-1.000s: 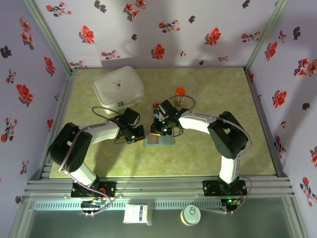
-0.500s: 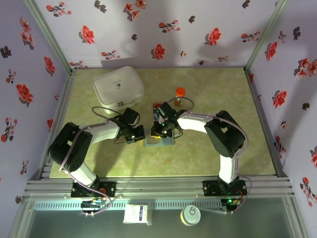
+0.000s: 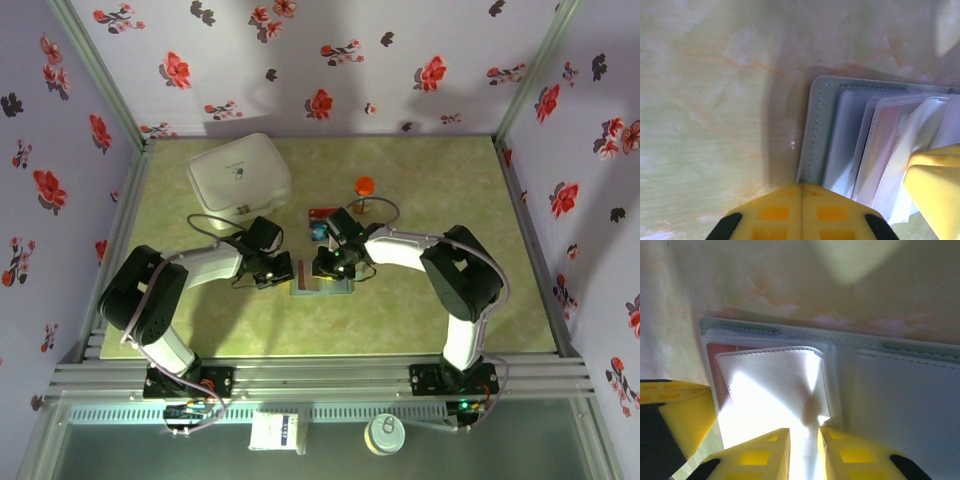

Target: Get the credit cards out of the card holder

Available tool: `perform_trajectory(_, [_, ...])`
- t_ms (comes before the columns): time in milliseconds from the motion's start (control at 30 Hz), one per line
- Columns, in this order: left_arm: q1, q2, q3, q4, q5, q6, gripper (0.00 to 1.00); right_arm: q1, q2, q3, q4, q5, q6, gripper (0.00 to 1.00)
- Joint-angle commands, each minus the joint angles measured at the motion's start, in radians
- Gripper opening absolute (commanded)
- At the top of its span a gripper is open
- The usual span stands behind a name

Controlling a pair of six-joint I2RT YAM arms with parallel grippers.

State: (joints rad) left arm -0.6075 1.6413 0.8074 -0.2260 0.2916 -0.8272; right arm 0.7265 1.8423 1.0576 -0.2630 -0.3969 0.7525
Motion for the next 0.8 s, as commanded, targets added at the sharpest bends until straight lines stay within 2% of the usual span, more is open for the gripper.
perform_trajectory(0, [0.002, 0.02, 0.01, -0.039, -0.017, 0.027, 0.0, -0.03, -0.028, -0.062, 0.051, -0.044, -0.016, 0.24])
perform_trajectory(333, [0.009, -0.058, 0.092, -0.106, -0.034, 0.049, 0.01, -0.081, -0.033, -0.158, 0.206, -0.144, -0.007, 0.23])
perform_trajectory(667, [-0.009, -0.059, 0.091, 0.025, 0.09, -0.03, 0.21, -0.091, -0.016, -0.177, 0.235, -0.164, -0.003, 0.23])
perform_trajectory(767, [-0.016, -0.033, 0.088, 0.06, 0.121, -0.045, 0.24, -0.093, -0.018, -0.181, 0.237, -0.164, -0.005, 0.23])
